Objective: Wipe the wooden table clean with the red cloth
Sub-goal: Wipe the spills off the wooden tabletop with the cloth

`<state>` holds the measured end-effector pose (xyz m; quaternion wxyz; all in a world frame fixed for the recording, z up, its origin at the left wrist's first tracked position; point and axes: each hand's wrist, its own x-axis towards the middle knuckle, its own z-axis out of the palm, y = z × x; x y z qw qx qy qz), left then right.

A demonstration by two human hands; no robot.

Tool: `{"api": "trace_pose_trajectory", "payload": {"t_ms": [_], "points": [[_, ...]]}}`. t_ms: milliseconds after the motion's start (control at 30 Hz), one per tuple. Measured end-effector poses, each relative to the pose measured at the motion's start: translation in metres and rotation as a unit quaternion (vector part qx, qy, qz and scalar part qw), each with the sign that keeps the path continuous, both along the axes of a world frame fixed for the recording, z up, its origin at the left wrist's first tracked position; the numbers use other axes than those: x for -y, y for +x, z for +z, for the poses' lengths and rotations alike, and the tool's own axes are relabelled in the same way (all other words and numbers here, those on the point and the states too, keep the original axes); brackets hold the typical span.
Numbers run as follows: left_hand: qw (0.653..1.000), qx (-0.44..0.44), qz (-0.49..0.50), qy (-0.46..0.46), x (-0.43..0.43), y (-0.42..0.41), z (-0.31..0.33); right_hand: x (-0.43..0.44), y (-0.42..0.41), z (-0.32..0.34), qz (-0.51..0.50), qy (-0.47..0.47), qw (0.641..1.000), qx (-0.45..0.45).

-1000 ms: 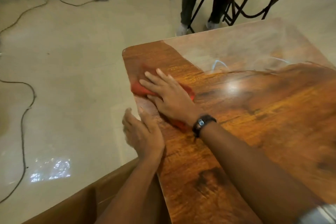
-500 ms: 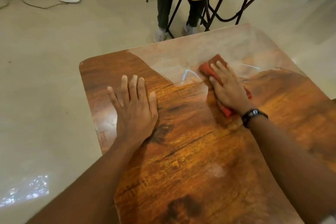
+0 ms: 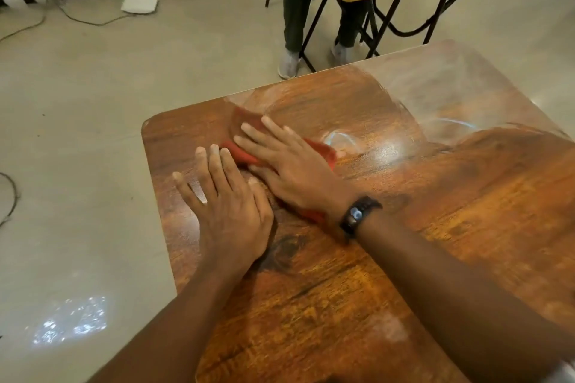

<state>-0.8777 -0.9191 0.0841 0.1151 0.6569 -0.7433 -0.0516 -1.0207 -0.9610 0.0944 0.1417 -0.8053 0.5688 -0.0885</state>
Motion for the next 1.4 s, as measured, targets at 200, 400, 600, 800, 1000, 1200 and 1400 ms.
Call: {"api": "trace_pose_trajectory", "payload": {"t_ms": [200,400,600,800,1000,1200,1400], "points": [[1.0,0.003,-0.01,-0.006,0.0,-0.001,-0.001,-0.041,-0.099,0.002,-0.199,0.019,0.98,-0.025],[1.0,0.01,-0.012,0.006,-0.003,0.001,0.002,-0.007,-0.032,-0.003,-0.138,0.0,0.99,0.003],[1.0,0.013,0.0,0.017,-0.001,-0.001,0.0,0.049,-0.063,-0.003,-0.21,-0.011,0.978,-0.014],[1.0,0.016,0.009,0.009,-0.001,0.001,-0.006,0.093,0.011,0.0,-0.15,-0.006,0.989,-0.012],[0.999,-0.002,0.03,-0.015,0.001,0.0,-0.008,0.022,-0.002,-0.007,-0.004,-0.008,1.0,0.002],[1.0,0.007,-0.014,-0.006,0.002,-0.003,-0.006,0.053,-0.12,-0.004,-0.285,-0.021,0.958,-0.013],[0.995,0.008,-0.085,0.045,-0.001,-0.001,0.006,0.032,-0.075,-0.004,-0.187,-0.031,0.982,-0.008]]}}
